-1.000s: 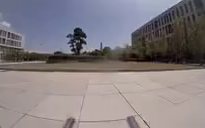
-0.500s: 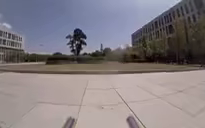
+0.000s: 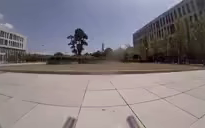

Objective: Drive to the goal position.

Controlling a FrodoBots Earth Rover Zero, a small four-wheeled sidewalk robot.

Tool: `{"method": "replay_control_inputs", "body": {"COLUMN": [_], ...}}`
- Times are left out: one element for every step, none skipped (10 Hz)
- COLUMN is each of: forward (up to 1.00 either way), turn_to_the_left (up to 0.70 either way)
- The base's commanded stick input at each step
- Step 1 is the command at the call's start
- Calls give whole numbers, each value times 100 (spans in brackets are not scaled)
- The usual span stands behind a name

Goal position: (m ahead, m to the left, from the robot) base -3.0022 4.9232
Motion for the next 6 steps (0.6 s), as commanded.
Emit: {"method": "replay_control_inputs", "body": {"forward": [0,0,0,0,0,0], "turn_to_the_left": [45,45,45,45,45,45]}}
